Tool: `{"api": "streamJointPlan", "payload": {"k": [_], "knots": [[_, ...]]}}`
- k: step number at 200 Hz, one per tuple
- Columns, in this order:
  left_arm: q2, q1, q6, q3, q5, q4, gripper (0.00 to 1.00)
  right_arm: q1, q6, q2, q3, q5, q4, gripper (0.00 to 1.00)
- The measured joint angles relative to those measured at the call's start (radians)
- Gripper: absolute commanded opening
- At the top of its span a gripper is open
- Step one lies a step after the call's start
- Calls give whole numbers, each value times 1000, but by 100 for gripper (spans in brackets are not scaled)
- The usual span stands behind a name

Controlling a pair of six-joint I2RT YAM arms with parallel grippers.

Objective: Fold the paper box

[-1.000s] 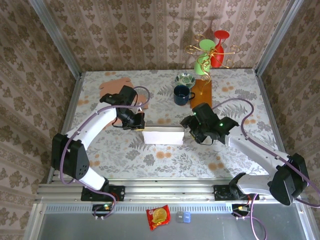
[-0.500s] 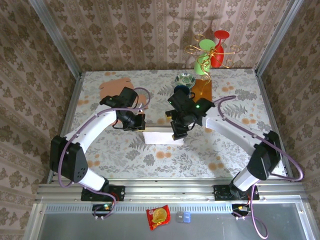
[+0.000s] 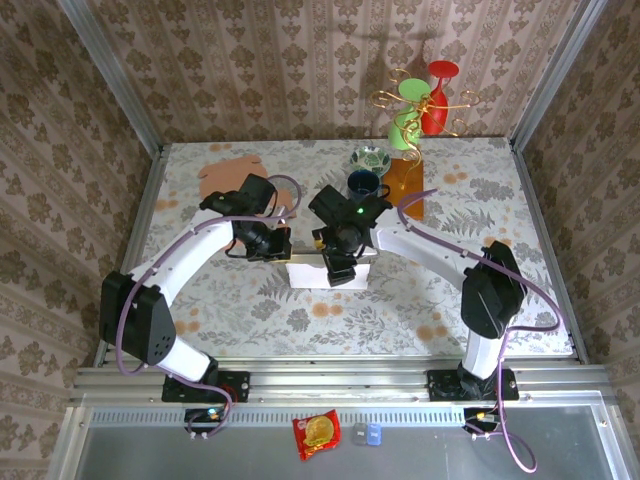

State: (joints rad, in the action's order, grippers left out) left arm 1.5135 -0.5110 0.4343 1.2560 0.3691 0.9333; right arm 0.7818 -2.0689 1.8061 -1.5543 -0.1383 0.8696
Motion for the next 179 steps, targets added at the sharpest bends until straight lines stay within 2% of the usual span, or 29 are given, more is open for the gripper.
{"api": "streamJointPlan", "payload": {"k": [38, 102, 179], "knots": [[0, 0, 0, 0, -2, 0, 0, 0, -3, 9, 0, 3, -18, 76], [-4, -7, 4, 0, -15, 2, 0, -2, -3, 21, 0, 31, -52, 75], [-14, -30, 24, 0, -33, 5, 0, -14, -6, 22, 12, 45, -85, 44]]}}
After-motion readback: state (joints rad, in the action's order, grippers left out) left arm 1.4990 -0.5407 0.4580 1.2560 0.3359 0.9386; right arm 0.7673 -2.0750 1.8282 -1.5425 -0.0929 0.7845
